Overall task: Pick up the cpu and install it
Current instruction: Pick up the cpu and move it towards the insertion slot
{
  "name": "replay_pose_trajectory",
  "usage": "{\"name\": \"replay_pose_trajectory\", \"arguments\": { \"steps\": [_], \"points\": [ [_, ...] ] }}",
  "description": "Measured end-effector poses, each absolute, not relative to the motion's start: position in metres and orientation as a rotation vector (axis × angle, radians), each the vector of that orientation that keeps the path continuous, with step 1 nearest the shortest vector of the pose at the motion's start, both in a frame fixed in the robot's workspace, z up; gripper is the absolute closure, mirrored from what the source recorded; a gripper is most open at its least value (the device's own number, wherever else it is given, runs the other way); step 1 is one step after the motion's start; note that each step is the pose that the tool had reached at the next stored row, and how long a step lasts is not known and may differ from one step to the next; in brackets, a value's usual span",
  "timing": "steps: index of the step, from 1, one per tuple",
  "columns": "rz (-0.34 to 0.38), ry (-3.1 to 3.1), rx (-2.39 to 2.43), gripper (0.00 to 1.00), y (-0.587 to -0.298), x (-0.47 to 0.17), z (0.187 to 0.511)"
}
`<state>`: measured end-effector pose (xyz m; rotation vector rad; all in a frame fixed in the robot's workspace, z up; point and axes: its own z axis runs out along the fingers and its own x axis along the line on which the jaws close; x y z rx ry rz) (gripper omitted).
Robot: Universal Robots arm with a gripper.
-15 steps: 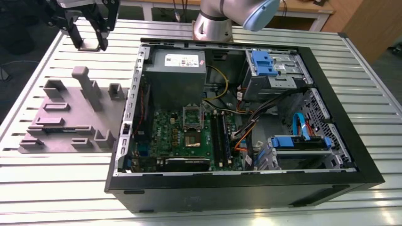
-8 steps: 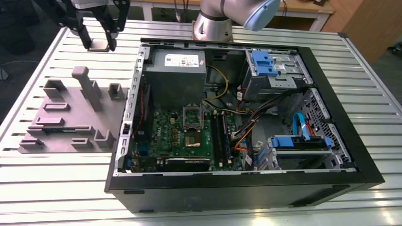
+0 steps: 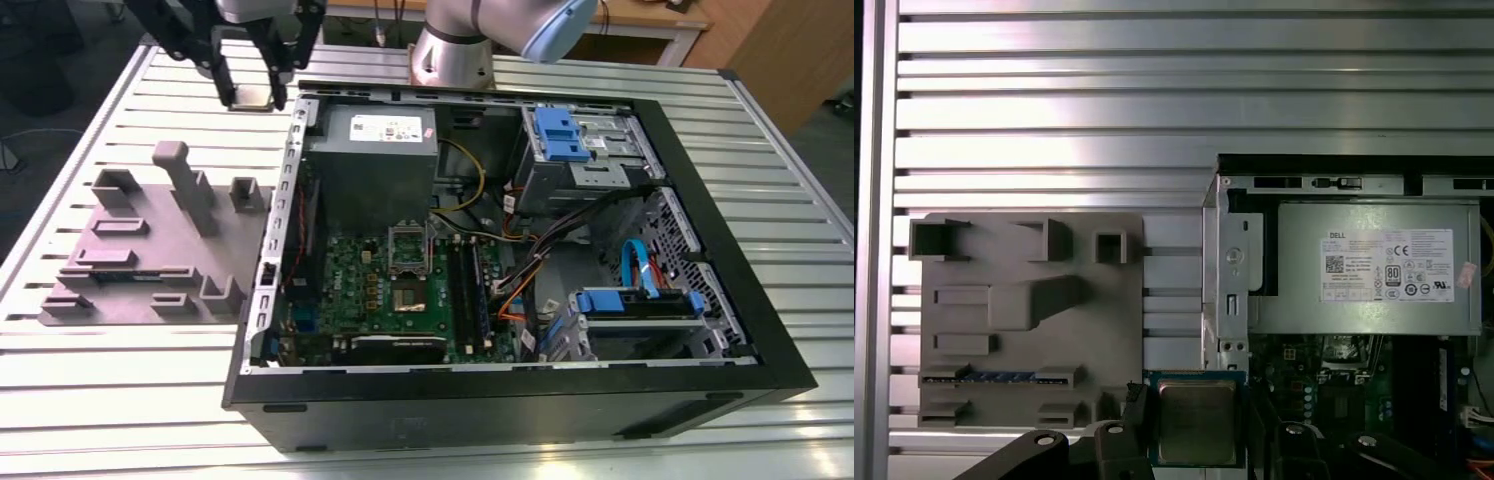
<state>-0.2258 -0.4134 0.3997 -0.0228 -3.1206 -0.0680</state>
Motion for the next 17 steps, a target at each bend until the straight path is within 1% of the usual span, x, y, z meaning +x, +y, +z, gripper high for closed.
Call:
{"name": "replay_pose_trajectory", "arguments": {
  "steps": [4, 8, 13, 17],
  "points": [
    [-0.068, -3.12, -0.023, 0.53, -0.413, -0.211, 0.4],
    [-0.068, -3.12, -0.023, 0.53, -0.416, -0.209, 0.399],
    [-0.068, -3.12, -0.023, 0.53, -0.431, -0.209, 0.398],
    [-0.068, -3.12, -0.023, 0.53, -0.434, -0.205, 0.397]
  ]
}}
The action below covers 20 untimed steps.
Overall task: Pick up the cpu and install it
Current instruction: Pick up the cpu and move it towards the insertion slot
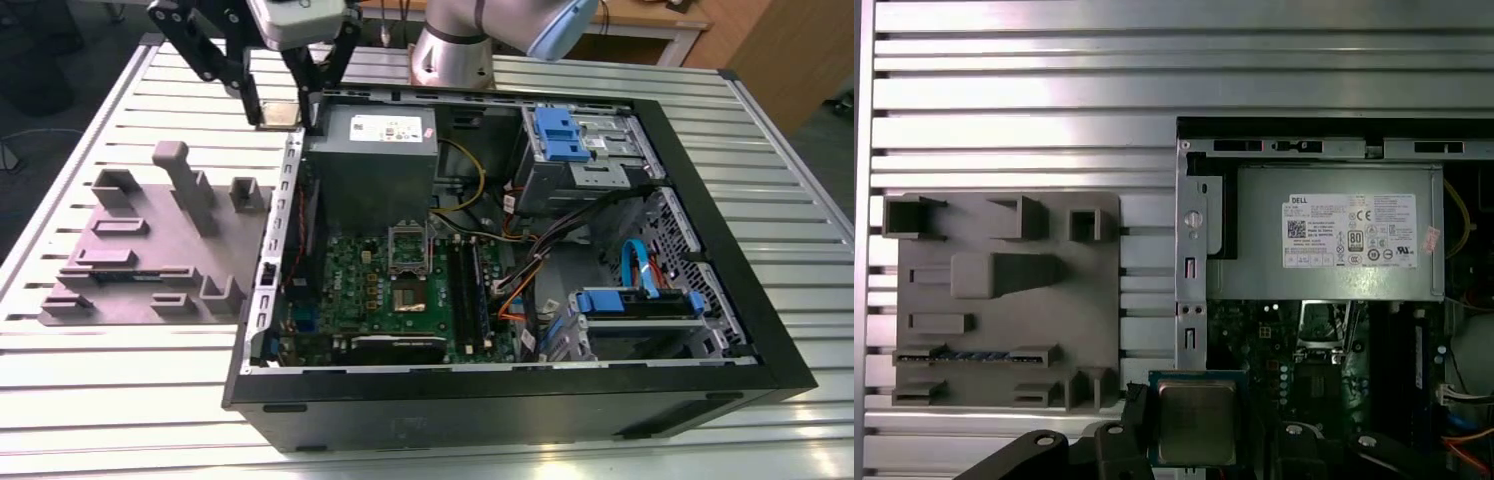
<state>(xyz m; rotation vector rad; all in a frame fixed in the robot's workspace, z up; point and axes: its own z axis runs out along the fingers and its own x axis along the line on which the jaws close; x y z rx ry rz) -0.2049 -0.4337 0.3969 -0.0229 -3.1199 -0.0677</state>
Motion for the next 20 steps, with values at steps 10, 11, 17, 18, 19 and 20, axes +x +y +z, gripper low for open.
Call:
{"name": "replay_pose_trajectory", "arguments": {
  "steps": [10, 11, 17, 18, 19, 20],
  "points": [
    [-0.068, -3.12, -0.023, 0.53, -0.434, -0.183, 0.396],
    [-0.068, -3.12, -0.023, 0.53, -0.434, -0.183, 0.396],
    [-0.068, -3.12, -0.023, 0.53, -0.434, -0.182, 0.396],
    [-0.068, -3.12, -0.023, 0.53, -0.434, -0.182, 0.396],
    [-0.068, -3.12, -0.023, 0.53, -0.434, -0.182, 0.396],
    [-0.068, -3.12, -0.023, 0.53, -0.434, -0.181, 0.396]
  ]
}}
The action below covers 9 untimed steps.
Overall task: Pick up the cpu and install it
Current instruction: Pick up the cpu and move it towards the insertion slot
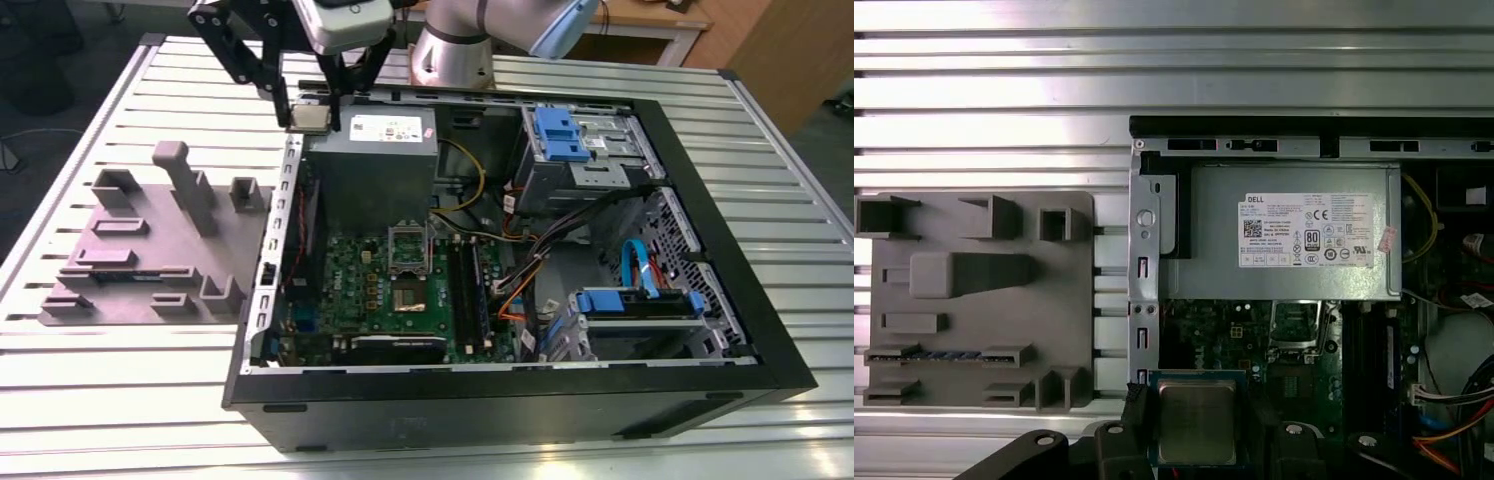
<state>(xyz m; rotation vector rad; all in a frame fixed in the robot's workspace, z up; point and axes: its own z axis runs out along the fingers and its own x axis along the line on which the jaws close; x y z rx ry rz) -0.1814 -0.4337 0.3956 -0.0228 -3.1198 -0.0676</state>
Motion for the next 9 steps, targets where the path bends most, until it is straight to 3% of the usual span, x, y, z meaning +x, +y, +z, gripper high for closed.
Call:
{"name": "replay_pose_trajectory", "arguments": {
  "steps": [9],
  "points": [
    [-0.068, -3.12, -0.023, 0.53, -0.434, -0.17, 0.396]
  ]
}}
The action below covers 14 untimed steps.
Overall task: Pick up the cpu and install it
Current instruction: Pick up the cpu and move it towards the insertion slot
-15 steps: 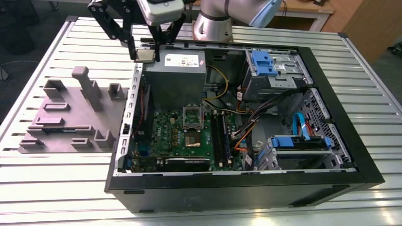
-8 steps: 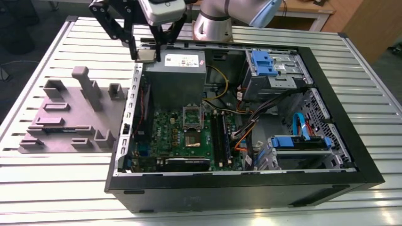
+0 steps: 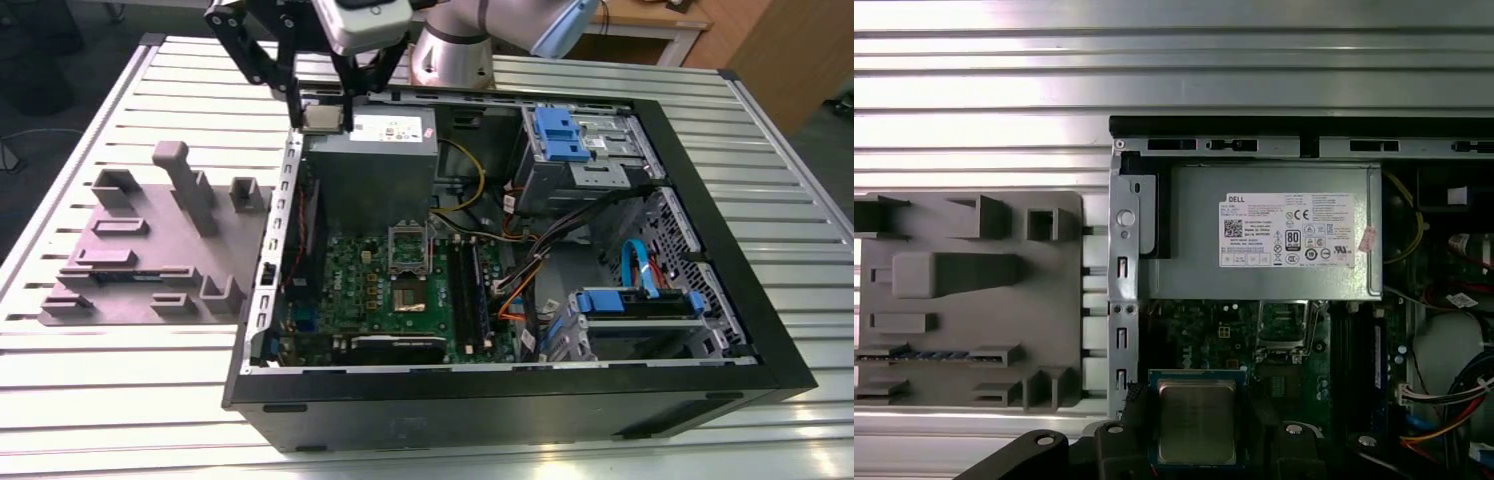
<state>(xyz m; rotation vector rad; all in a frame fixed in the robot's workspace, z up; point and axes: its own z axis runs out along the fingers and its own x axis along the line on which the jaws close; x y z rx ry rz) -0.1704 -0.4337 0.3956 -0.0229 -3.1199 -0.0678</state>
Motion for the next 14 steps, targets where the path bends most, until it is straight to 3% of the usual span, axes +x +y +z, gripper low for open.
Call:
{"name": "replay_pose_trajectory", "arguments": {
  "steps": [14],
  "points": [
    [-0.068, -3.12, -0.023, 0.53, -0.434, -0.117, 0.393]
  ]
}}
